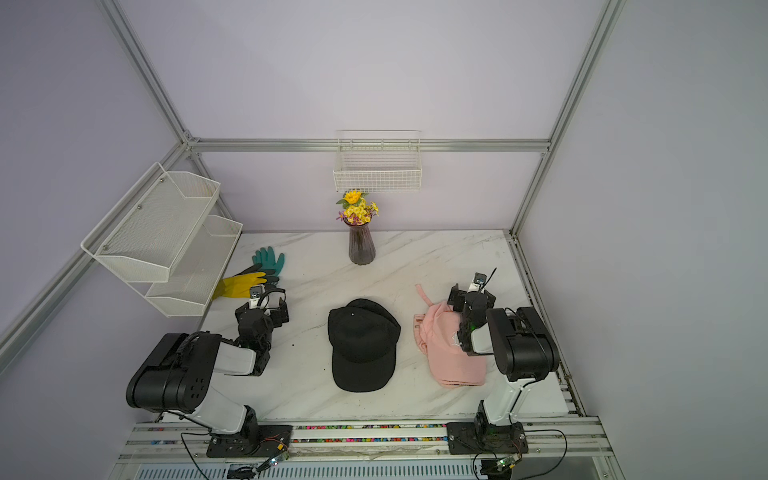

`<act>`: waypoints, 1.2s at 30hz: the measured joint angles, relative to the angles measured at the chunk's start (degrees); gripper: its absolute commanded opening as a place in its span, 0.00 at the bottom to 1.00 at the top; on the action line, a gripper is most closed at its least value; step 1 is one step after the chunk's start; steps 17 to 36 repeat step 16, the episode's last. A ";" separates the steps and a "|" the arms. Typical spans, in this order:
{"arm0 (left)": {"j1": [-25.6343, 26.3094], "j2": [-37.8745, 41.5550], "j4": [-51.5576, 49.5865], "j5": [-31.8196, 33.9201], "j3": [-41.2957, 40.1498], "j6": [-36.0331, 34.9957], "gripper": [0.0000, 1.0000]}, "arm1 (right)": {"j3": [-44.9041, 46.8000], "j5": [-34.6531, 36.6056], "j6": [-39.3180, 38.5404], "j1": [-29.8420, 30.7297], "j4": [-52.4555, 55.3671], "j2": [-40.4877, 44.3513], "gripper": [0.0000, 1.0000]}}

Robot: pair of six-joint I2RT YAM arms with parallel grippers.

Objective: Stack the baseball caps by color
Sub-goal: Reset both arms

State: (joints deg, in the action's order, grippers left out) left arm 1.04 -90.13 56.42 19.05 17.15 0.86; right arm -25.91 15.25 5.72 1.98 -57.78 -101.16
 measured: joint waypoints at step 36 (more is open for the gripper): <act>-0.70 -0.07 -2.97 -1.68 3.63 1.51 1.00 | 0.00 0.33 -0.68 0.57 -0.72 0.00 0.97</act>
